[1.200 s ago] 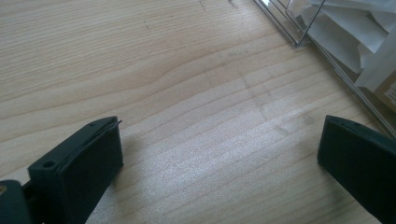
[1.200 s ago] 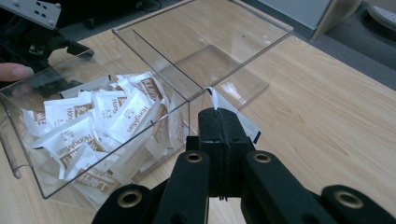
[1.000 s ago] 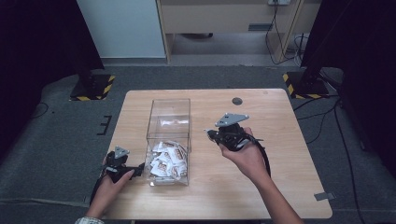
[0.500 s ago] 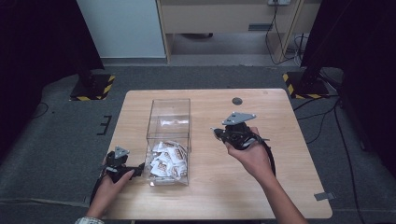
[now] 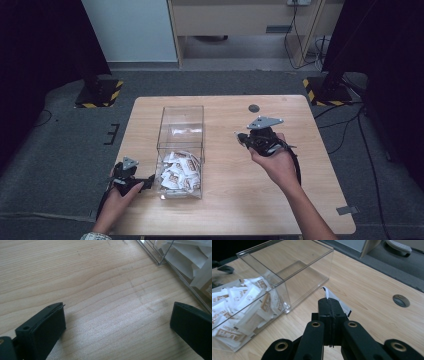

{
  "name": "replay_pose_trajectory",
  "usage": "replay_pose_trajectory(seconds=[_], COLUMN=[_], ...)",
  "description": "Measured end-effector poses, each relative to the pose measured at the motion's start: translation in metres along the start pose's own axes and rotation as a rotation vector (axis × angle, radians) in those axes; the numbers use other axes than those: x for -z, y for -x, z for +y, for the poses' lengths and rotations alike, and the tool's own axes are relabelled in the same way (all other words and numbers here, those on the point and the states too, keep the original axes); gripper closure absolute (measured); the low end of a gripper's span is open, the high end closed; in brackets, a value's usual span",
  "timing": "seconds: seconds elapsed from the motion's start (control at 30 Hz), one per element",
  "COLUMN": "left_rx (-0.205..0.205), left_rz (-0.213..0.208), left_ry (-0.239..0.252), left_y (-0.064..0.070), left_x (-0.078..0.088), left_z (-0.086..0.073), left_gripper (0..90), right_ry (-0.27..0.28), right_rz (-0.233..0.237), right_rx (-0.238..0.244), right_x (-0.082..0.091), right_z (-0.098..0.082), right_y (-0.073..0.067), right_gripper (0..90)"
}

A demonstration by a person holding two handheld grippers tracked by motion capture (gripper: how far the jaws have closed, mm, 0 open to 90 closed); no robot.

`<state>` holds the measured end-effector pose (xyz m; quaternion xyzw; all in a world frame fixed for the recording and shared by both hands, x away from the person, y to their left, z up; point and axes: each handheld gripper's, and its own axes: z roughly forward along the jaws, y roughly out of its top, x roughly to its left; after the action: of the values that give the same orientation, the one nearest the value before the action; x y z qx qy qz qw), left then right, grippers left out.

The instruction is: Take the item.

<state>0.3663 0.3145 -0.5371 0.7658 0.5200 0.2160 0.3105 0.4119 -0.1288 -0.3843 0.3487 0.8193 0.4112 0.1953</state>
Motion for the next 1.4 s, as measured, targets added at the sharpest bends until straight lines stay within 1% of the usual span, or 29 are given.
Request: replay_pose_trajectory(seconds=[0.1, 0.13, 0.27, 0.3, 0.33, 0.4, 0.5, 0.6, 0.63, 0.67, 0.7, 0.73, 0.77, 0.87, 0.9, 0.97, 1.0, 1.1, 1.17, 1.33, 1.4], left_rx=[-0.001, -0.001, -0.001, -0.001, -0.001, -0.001, -0.001, -0.001, -0.001, -0.001, -0.001, -0.001, -0.001, -0.001, -0.001, -0.001, -0.001, -0.001, -0.001, -0.001, -0.001], left_rz=[0.002, 0.002, 0.002, 0.002, 0.002, 0.002, 0.002, 0.002, 0.002, 0.002, 0.002, 0.002, 0.002, 0.002, 0.002, 0.002, 0.002, 0.002, 0.002, 0.002, 0.002], left_ry=[0.0, 0.0, 0.0, 0.0, 0.0, 0.0, 0.0, 0.0, 0.0, 0.0, 0.0, 0.0, 0.0, 0.0, 0.0, 0.0, 0.0, 0.0, 0.0, 0.0, 0.0], left_y=[0.0, 0.0, 0.0, 0.0, 0.0, 0.0, 0.0, 0.0, 0.0, 0.0, 0.0, 0.0, 0.0, 0.0, 0.0, 0.0, 0.0, 0.0, 0.0, 0.0, 0.0], left_x=[0.0, 0.0, 0.0, 0.0, 0.0, 0.0, 0.0, 0.0, 0.0, 0.0, 0.0, 0.0, 0.0, 0.0, 0.0, 0.0, 0.0, 0.0, 0.0, 0.0, 0.0], left_z=[0.0, 0.0, 0.0, 0.0, 0.0, 0.0, 0.0, 0.0, 0.0, 0.0, 0.0, 0.0, 0.0, 0.0, 0.0, 0.0, 0.0, 0.0, 0.0, 0.0, 0.0], left_gripper=[0.0, 0.0, 0.0, 0.0, 0.0, 0.0, 0.0, 0.0, 0.0, 0.0, 0.0, 0.0, 0.0, 0.0, 0.0, 0.0, 0.0, 0.0, 0.0, 0.0, 0.0], right_ry=[-0.001, -0.001, -0.002, -0.003, -0.003, -0.011, -0.015, -0.036, -0.036, -0.04, -0.04, -0.043, -0.043, -0.052, -0.06, -0.067, -0.071, -0.078, -0.08, -0.089, -0.094], right_rz=[-0.026, -0.026, -0.044, -0.055, -0.055, -0.071, -0.078, -0.097, -0.097, -0.103, -0.103, -0.111, -0.111, -0.118, -0.125, -0.129, -0.134, -0.135, -0.133, -0.129, -0.129], right_rx=[-0.002, -0.002, -0.02, -0.03, -0.03, -0.037, -0.048, -0.065, -0.065, -0.071, -0.071, -0.087, -0.087, -0.097, -0.101, -0.105, -0.113, -0.121, -0.132, -0.138, -0.148], right_x=[0.001, 0.001, -0.001, -0.003, -0.003, -0.007, -0.011, -0.019, -0.019, -0.022, -0.022, -0.025, -0.025, -0.03, -0.033, -0.035, -0.039, -0.044, -0.047, -0.054, -0.057], right_z=[-0.003, -0.003, -0.006, -0.008, -0.008, -0.012, -0.016, -0.022, -0.022, -0.025, -0.025, -0.028, -0.028, -0.033, -0.036, -0.037, -0.04, -0.045, -0.047, -0.052, -0.055], right_y=[0.007, 0.007, 0.017, 0.021, 0.021, 0.027, 0.031, 0.039, 0.039, 0.044, 0.044, 0.048, 0.048, 0.055, 0.06, 0.061, 0.065, 0.068, 0.069, 0.07, 0.071], right_gripper=[89.9, 89.9, 89.8, 89.8, 89.8, 89.8, 89.8, 89.8, 89.8, 89.7, 89.7, 89.8, 89.8, 89.7, 89.7, 89.7, 89.7, 89.7, 89.7, 89.7, 89.7])
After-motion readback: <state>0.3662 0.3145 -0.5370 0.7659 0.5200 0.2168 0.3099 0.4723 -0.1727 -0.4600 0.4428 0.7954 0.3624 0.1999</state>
